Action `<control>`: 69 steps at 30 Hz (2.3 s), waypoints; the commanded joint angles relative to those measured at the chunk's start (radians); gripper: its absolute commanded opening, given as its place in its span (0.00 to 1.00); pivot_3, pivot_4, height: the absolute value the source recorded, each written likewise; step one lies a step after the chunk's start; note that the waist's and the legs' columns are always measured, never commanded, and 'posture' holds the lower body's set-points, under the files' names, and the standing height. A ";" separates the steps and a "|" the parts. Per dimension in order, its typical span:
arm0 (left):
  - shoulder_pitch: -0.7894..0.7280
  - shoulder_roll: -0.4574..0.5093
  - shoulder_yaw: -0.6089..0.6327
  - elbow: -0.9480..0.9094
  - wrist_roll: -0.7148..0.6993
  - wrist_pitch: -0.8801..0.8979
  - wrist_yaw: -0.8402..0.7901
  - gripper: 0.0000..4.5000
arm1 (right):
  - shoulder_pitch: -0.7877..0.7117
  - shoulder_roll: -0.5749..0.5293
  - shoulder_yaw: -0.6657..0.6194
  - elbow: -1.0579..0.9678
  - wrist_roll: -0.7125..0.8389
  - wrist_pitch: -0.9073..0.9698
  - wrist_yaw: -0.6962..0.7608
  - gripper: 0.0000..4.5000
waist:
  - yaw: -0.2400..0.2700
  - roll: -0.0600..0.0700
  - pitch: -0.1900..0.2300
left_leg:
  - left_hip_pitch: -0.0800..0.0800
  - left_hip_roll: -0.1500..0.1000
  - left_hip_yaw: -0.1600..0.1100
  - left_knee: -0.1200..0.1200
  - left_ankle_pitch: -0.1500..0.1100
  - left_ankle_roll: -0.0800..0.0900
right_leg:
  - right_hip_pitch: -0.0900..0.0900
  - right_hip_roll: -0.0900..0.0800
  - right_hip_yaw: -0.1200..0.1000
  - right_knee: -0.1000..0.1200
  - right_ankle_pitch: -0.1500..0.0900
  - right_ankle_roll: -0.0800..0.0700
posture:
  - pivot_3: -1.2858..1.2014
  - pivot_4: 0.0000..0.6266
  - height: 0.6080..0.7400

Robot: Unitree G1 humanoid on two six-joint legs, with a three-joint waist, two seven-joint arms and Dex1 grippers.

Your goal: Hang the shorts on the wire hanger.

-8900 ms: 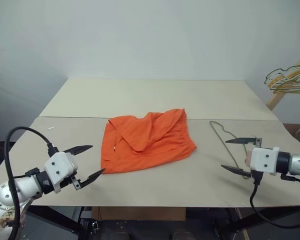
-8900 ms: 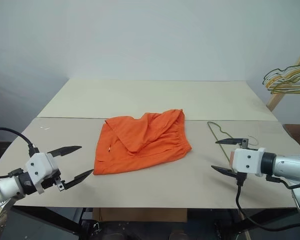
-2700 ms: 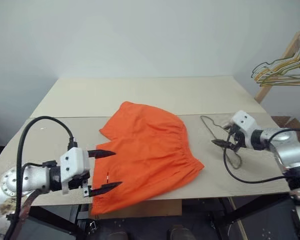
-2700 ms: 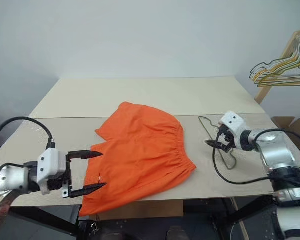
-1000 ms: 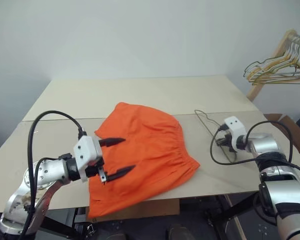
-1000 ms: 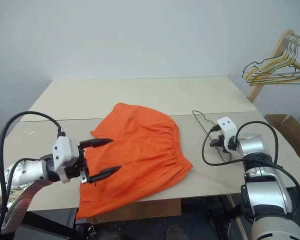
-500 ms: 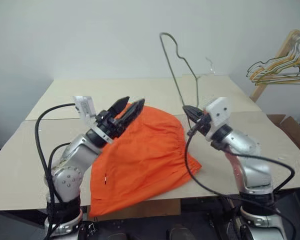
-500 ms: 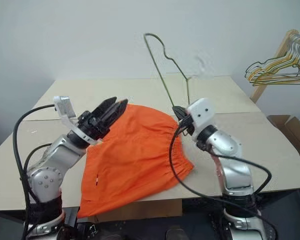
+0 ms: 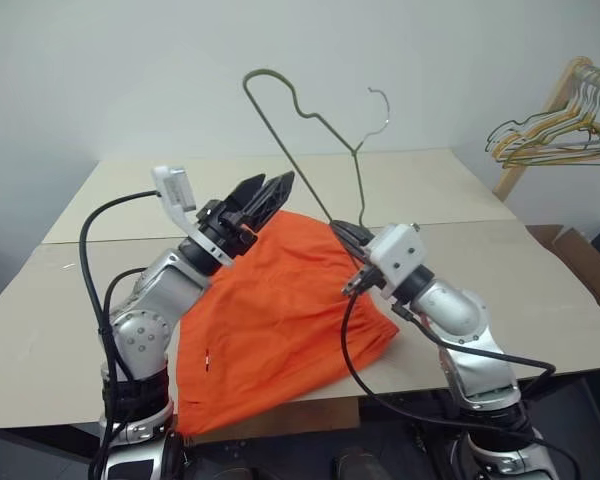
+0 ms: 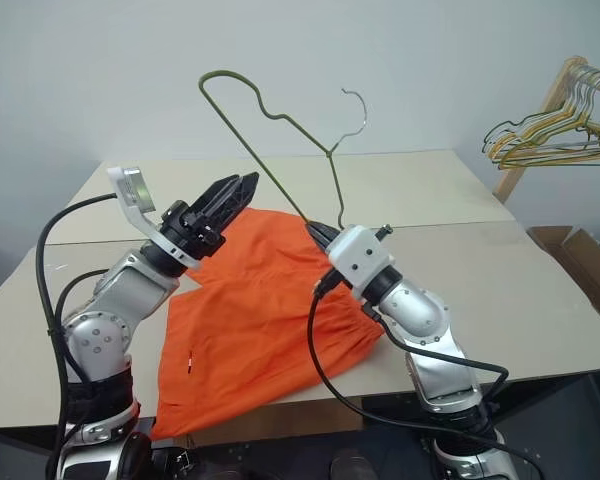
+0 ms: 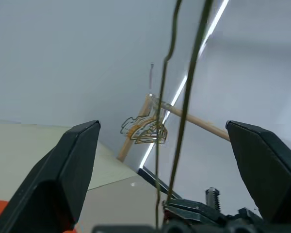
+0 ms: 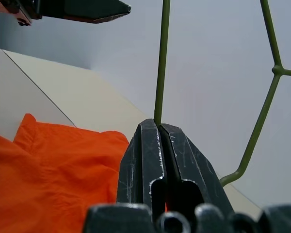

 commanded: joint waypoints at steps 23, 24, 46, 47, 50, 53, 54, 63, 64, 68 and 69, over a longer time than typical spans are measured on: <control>-0.030 -0.069 0.001 0.004 0.037 -0.124 0.041 0.00 | -0.004 -0.011 0.064 0.044 -0.155 -0.167 -0.036 0.00 | -0.001 0.000 0.000 | 0.000 0.000 0.000 0.000 0.000 0.000 | 0.001 0.000 0.000 -0.001 0.000 0.000 | 0.47 0.00 1.00; -0.031 -0.067 -0.009 0.008 0.070 -0.133 0.046 0.00 | -0.006 -0.010 0.067 0.048 -0.160 -0.171 -0.036 0.00 | -0.001 0.000 0.000 | 0.000 0.000 0.000 0.000 0.000 0.000 | 0.001 0.000 0.000 -0.001 0.000 0.000 | 0.47 0.00 1.00; -0.053 0.321 0.265 0.200 -0.239 -0.031 -0.502 0.00 | -0.120 -0.365 -0.213 0.211 0.785 0.472 0.718 0.81 | -0.011 -0.002 0.002 | 0.001 0.001 -0.001 0.000 0.000 0.000 | 0.003 0.000 -0.001 -0.002 0.000 0.000 | 0.47 0.00 1.00; -0.059 0.332 0.271 0.210 -0.262 -0.019 -0.538 0.00 | -0.142 -0.382 -0.204 0.263 0.811 0.509 0.777 0.81 | -0.011 -0.002 0.002 | 0.002 0.001 -0.001 0.000 0.000 0.000 | 0.003 0.001 -0.001 -0.002 0.000 0.000 | 0.47 0.00 1.00; -0.070 0.339 0.265 0.221 -0.288 -0.006 -0.604 0.00 | -0.222 -0.392 -0.163 0.392 0.838 0.596 0.876 0.81 | -0.018 -0.003 0.002 | 0.001 0.001 -0.001 0.000 0.000 0.000 | 0.003 0.001 -0.002 -0.003 0.000 0.000 | 0.47 0.00 1.00; -0.076 0.316 0.250 0.220 -0.281 -0.017 -0.617 0.00 | -0.298 -0.366 -0.127 0.452 0.845 0.657 0.916 0.81 | -0.026 -0.003 0.002 | -0.001 0.001 -0.001 0.000 0.000 0.000 | 0.001 0.001 -0.002 -0.003 0.000 0.000 | 0.48 0.00 1.00; -0.077 0.308 0.245 0.220 -0.277 -0.020 -0.619 0.00 | -0.327 -0.348 -0.120 0.471 0.855 0.689 0.917 0.81 | -0.027 -0.003 0.002 | -0.001 0.001 -0.002 0.000 0.000 0.000 | 0.001 0.001 -0.002 -0.003 0.000 0.000 | 0.47 0.00 1.00; -0.084 0.283 0.229 0.219 -0.242 -0.042 -0.636 0.00 | -0.412 -0.260 -0.080 0.463 0.847 0.759 0.893 0.81 | -0.022 -0.003 0.002 | -0.003 0.001 -0.002 0.000 0.000 0.000 | 0.000 0.001 -0.002 -0.002 0.000 0.000 | 0.48 0.00 1.00; -0.083 0.280 0.229 0.219 -0.241 -0.042 -0.636 0.00 | -0.415 -0.253 -0.079 0.462 0.850 0.766 0.887 0.81 | -0.022 -0.003 0.002 | -0.004 0.000 -0.002 0.000 0.000 0.000 | 0.000 0.001 -0.002 -0.002 0.000 0.000 | 0.48 0.00 1.00; -0.073 0.269 0.224 0.212 -0.239 -0.046 -0.637 0.00 | -0.424 -0.227 -0.066 0.455 0.851 0.779 0.884 0.81 | -0.023 -0.003 0.002 | -0.004 0.001 -0.002 0.000 0.000 0.000 | -0.001 0.001 -0.002 -0.002 0.000 0.000 | 0.48 0.00 1.00; -0.072 0.266 0.224 0.211 -0.242 -0.046 -0.638 0.00 | -0.428 -0.220 -0.060 0.457 0.847 0.782 0.881 0.81 | -0.023 -0.003 0.002 | -0.004 0.001 -0.002 0.000 0.000 0.000 | -0.001 0.001 -0.002 -0.002 0.000 0.000 | 0.48 0.00 1.00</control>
